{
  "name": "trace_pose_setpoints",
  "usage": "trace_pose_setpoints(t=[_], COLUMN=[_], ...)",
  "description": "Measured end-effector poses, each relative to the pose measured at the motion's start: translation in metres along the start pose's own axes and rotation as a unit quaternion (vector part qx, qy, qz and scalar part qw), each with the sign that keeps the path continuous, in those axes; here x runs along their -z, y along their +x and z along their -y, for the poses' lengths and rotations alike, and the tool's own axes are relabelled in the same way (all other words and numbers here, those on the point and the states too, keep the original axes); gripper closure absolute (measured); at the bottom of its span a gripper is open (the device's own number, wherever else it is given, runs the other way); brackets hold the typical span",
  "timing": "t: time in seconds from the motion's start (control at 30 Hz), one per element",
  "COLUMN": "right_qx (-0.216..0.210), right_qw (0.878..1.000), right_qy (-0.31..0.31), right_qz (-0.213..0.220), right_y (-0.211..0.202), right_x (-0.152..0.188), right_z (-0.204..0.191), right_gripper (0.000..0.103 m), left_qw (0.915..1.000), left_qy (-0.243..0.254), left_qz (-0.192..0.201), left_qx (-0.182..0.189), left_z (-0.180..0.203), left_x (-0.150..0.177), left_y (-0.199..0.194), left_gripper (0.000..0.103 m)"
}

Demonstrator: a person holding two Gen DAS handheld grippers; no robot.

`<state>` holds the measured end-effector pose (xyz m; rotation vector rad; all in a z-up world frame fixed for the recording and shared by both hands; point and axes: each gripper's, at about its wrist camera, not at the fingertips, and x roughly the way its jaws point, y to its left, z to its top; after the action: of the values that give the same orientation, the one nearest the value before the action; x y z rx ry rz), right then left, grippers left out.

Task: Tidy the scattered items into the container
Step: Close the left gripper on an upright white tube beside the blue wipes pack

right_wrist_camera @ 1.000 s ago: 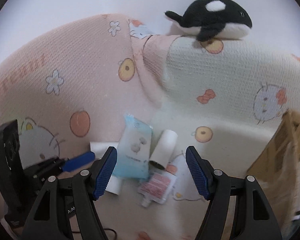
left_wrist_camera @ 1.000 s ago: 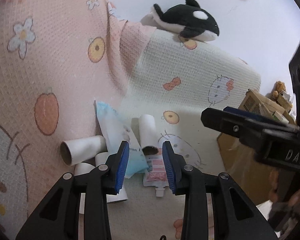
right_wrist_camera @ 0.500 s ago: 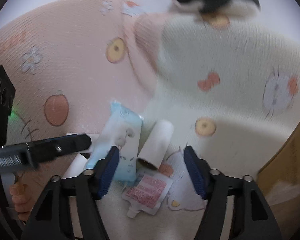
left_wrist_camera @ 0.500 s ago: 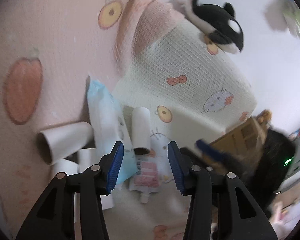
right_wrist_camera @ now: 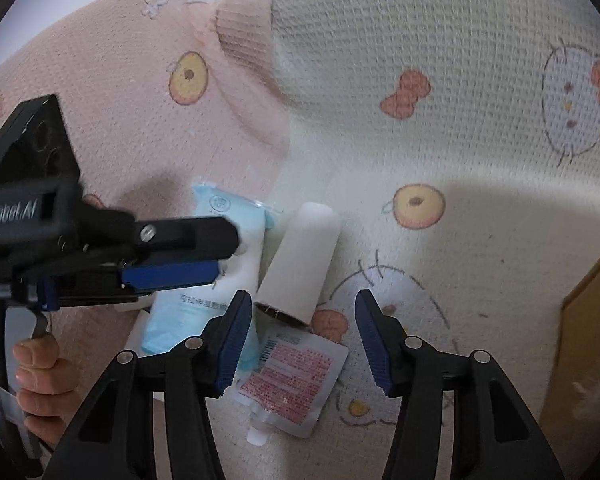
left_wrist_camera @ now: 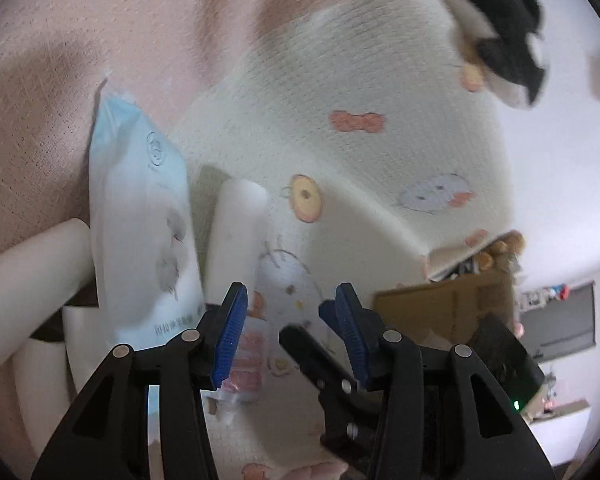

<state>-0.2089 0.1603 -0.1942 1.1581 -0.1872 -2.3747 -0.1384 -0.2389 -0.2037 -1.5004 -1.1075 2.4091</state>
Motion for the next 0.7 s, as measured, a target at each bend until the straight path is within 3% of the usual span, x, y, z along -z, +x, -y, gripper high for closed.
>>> trace_pose_setpoints(t=[0.27, 0.4, 0.7], right_qx=[-0.003, -0.021, -0.017], right_qw=[1.000, 0.998, 0.998], right_qy=[0.002, 0.044, 0.046], right_qz=[-0.026, -0.033, -0.042], right_y=[0.020, 0.027, 0.032], right_x=[0.000, 0.003, 0.008], right_z=[-0.001, 0.006, 0.008], right_gripper=[0.052, 0.052, 0.052], left_qw=[0.9972, 0.9925, 0.9802], left_qy=[0.029, 0.053, 0.075], left_qz=[-0.043, -0.068, -0.100], left_qx=[-0.053, -0.087, -0.154], left_z=[0.003, 0.007, 0.012], left_x=[-0.011, -0.014, -0.013], left_y=[0.026, 0.044, 0.065], left_gripper=[0.053, 0.053, 0.053])
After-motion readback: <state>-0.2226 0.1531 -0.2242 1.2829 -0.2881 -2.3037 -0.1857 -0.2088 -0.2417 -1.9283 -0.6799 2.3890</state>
